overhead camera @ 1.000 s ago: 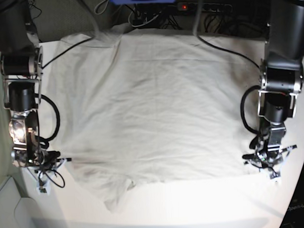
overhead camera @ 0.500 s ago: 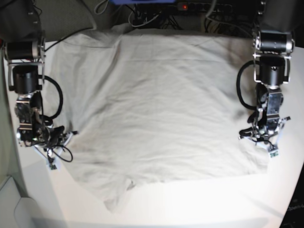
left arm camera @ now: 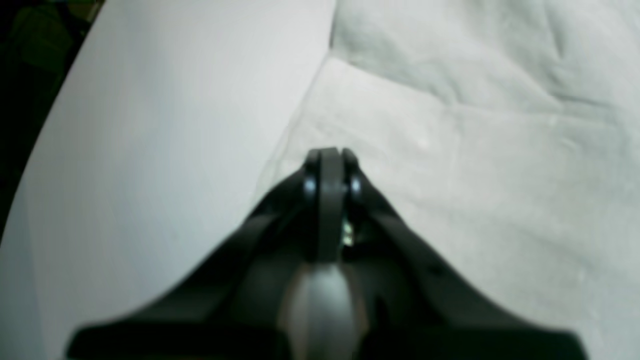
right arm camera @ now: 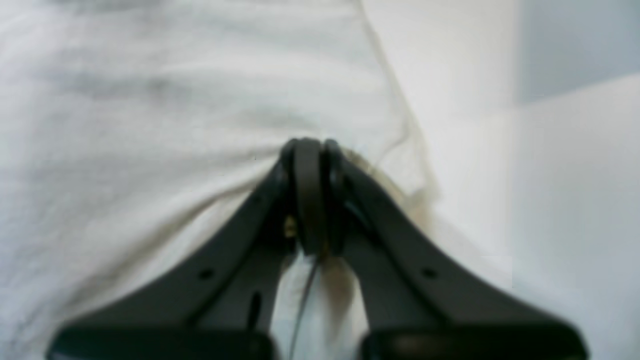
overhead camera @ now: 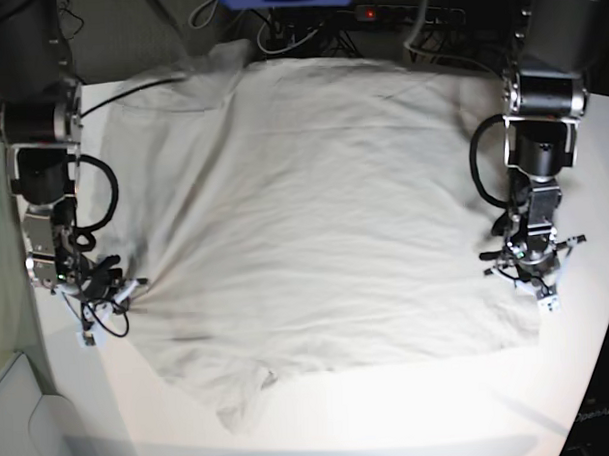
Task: Layout the t-shirt on the table in an organized manner, then fold the t-shirt properly
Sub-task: 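Drag both held corners toward the robot, stretching the shirt flat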
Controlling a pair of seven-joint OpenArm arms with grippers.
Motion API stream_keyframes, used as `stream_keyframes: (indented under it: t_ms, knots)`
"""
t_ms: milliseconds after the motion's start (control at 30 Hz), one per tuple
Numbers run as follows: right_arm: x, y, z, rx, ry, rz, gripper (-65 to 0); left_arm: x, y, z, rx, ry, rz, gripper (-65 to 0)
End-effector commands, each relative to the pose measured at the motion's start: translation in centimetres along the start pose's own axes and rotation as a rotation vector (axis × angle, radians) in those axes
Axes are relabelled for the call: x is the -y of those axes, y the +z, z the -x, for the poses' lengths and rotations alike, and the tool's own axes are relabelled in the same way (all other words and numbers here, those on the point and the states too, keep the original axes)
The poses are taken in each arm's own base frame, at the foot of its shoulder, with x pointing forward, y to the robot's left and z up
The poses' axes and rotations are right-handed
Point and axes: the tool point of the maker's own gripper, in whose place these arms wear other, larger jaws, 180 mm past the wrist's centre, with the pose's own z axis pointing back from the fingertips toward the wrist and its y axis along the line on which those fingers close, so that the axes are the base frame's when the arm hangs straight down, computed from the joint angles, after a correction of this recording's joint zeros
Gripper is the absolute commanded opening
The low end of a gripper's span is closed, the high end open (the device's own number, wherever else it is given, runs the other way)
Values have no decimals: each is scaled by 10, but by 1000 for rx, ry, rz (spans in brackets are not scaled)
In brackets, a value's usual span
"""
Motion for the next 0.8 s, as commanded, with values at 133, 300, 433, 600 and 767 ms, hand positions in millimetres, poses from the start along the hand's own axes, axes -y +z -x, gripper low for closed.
stream_keyframes:
  t_ms: [133, 300, 433, 600, 767]
  knots:
    - [37, 5, -5, -35, -9, 119, -614, 0, -1, -12, 11, 23, 2, -650]
    - [34, 11, -40, 28, 21, 120, -616, 0, 0, -48, 65, 51, 4, -650]
    - [28, 25, -77, 85, 68, 122, -617, -13, 1, -80, 112, 81, -11, -650]
    - [20, 45, -108, 98, 122, 133, -617, -17, 9, -99, 52, 112, 6, -650]
    - [10, 57, -87, 6, 167, 139, -617, -4, 35, -79, -24, 108, 75, -650]
